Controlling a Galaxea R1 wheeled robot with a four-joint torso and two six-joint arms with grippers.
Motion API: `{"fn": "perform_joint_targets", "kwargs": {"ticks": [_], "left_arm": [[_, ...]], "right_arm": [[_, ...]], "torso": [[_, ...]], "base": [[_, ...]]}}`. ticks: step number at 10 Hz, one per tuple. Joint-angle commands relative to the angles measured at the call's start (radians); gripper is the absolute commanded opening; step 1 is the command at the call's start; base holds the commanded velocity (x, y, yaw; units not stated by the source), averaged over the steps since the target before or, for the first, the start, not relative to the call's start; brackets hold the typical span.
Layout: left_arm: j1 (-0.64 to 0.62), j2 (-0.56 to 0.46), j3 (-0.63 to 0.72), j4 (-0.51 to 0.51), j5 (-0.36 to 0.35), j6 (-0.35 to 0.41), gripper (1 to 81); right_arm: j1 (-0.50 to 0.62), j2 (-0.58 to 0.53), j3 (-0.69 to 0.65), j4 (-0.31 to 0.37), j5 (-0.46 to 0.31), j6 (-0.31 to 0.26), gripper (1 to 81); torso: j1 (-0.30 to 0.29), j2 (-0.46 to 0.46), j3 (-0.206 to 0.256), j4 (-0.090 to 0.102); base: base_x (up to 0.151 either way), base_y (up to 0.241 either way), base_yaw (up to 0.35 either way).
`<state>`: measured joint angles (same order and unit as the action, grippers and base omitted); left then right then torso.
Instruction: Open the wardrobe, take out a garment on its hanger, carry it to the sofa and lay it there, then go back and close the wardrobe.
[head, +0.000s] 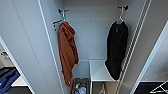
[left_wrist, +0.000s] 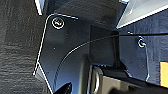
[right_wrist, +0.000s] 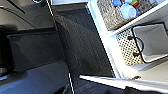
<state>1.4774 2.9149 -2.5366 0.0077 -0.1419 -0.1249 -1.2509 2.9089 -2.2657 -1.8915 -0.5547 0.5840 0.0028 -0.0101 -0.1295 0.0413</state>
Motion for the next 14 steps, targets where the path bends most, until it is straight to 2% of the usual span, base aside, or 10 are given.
{"fn": "perform_joint_targets", "kwargs": {"ticks": [1, 4, 6, 7, 8, 11, 12, 13, 14], "left_arm": [[-0.038, 0.011, -0.027, 0.005, 0.053, 0.007, 81.1], [-0.041, 0.02, -0.051, 0.005, 0.053, 0.007, 81.1], [-0.039, 0.024, -0.051, 0.009, 0.051, 0.007, 81.1], [-0.039, 0.024, -0.051, 0.009, 0.051, 0.008, 81.1], [-0.039, 0.024, -0.051, 0.009, 0.051, 0.008, 81.1], [-0.039, 0.031, -0.05, 0.011, 0.05, 0.01, 81.1], [-0.039, 0.031, -0.048, 0.011, 0.05, 0.01, 81.1], [-0.038, 0.031, -0.047, 0.011, 0.051, 0.01, 81.1], [-0.038, 0.031, -0.047, 0.011, 0.05, 0.01, 81.1]], "right_arm": [[0.106, -0.018, 0.203, -0.182, -0.211, -0.003, 81.1], [0.15, 0.012, 0.224, -0.23, -0.256, 0.005, 81.1], [0.233, 0.041, 0.217, -0.227, -0.374, 0.016, 81.1], [0.256, 0.06, 0.195, -0.216, -0.445, 0.043, 81.1], [0.27, 0.074, 0.158, -0.215, -0.514, 0.121, 81.1], [0.268, 0.072, 0.008, -0.178, -0.628, 0.259, 81.1], [0.262, 0.056, -0.027, -0.175, -0.646, 0.313, 81.1], [0.259, 0.022, -0.056, -0.157, -0.648, 0.409, 81.1], [0.259, -0.004, -0.07, -0.124, -0.648, 0.448, 81.1]], "torso": [[0.0, 0.0, 0.0, 0.0], [0.0, 0.0, 0.0, 0.0], [0.0, 0.0, 0.0, 0.0], [0.0, 0.0, 0.0, 0.0], [0.0, 0.0, 0.0, 0.0], [0.0, 0.0, 0.0, 0.0], [0.0, 0.0, 0.0, 0.0], [0.0, 0.0, 0.0, 0.0], [0.0, 0.0, 0.0, 0.0]], "base": [[0.0, 0.0, 0.0], [0.0, 0.0, 0.0], [0.0, 0.0, 0.0], [0.0, 0.0, 0.0], [0.0, 0.0, 0.0], [0.0, 0.0, 0.0], [0.0, 0.0, 0.0], [0.0, 0.0, 0.0], [0.0, 0.0, 0.0]]}}
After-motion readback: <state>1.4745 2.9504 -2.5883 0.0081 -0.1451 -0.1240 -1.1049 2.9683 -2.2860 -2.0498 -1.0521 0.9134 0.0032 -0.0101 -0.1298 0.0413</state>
